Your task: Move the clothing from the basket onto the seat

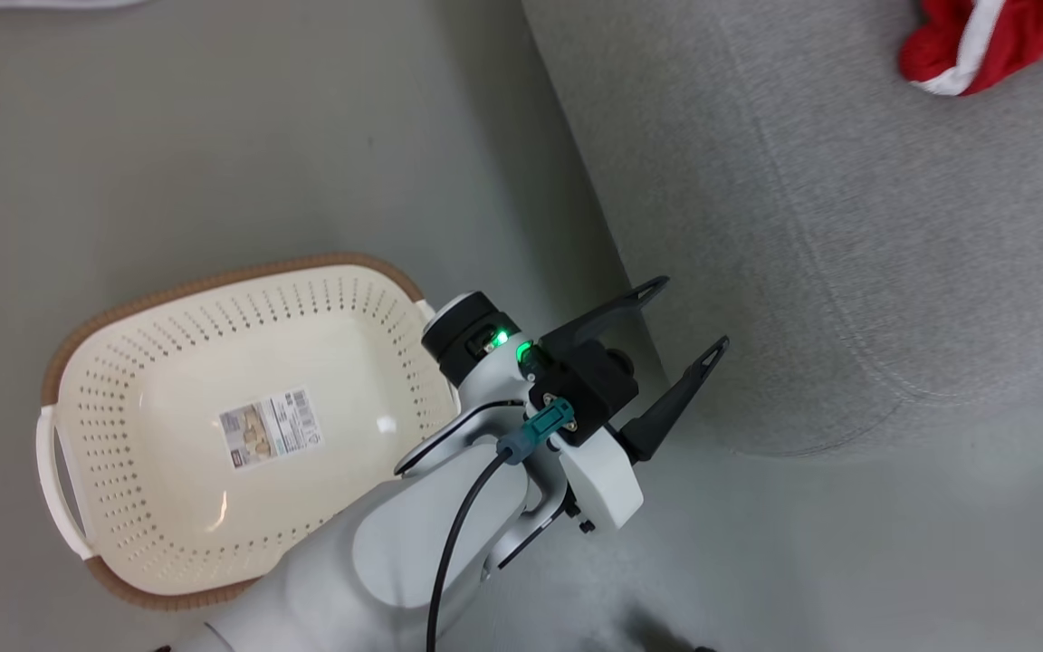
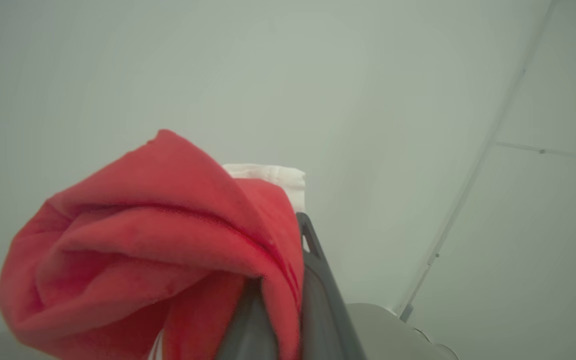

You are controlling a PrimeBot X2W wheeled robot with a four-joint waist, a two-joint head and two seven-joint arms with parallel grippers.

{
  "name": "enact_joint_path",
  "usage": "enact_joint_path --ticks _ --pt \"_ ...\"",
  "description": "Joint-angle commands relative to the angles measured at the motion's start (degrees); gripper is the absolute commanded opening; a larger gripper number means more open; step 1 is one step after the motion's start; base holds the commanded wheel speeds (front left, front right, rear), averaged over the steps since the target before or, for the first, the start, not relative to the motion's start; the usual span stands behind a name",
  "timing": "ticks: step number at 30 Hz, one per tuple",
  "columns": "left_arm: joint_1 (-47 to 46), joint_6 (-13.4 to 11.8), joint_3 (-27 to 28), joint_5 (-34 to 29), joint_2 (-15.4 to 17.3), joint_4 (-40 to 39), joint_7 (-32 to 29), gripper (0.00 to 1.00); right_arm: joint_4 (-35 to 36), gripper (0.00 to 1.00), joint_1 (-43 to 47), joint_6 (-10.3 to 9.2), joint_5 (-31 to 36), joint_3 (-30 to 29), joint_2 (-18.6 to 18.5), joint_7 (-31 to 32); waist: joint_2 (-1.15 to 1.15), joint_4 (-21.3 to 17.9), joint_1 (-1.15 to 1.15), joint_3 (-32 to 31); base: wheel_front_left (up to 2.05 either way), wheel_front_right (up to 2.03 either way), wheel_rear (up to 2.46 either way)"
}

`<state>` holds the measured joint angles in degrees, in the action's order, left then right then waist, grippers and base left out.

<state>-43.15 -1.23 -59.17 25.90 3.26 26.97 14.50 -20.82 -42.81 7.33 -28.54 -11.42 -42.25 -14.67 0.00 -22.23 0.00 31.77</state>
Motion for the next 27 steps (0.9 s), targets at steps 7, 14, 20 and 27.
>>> enact_joint_path --ticks 7,14,20,27 --pt "-5.23 -2.55 -2.38 1.55 -0.38 -0.93 0.50 1.00 -7.48 0.00 -8.47 0.16 2.98 -3.57 -6.74 -0.33 0.00 2.77 0.00 8.38 0.00 0.00 0.00" --pt "-6.32 -4.91 -4.97 2.71 -0.38 -1.33 0.50 1.00 -16.28 0.00 -16.40 0.16 4.78 -7.00 -7.46 -0.33 0.00 5.45 0.00 12.70 0.00 0.00 0.00" --pt "-6.01 -6.82 -5.76 3.37 -0.38 -2.67 0.50 1.00 -21.81 0.00 -19.67 0.16 3.63 -3.51 -4.06 -0.33 0.00 8.21 0.00 14.87 0.00 0.00 0.00" --pt "-5.96 -6.53 -7.49 4.34 -0.38 -3.53 0.50 1.00 -20.54 0.00 -16.47 0.16 -5.38 9.55 -2.41 -0.33 0.00 11.13 0.00 15.95 0.00 0.00 0.00"
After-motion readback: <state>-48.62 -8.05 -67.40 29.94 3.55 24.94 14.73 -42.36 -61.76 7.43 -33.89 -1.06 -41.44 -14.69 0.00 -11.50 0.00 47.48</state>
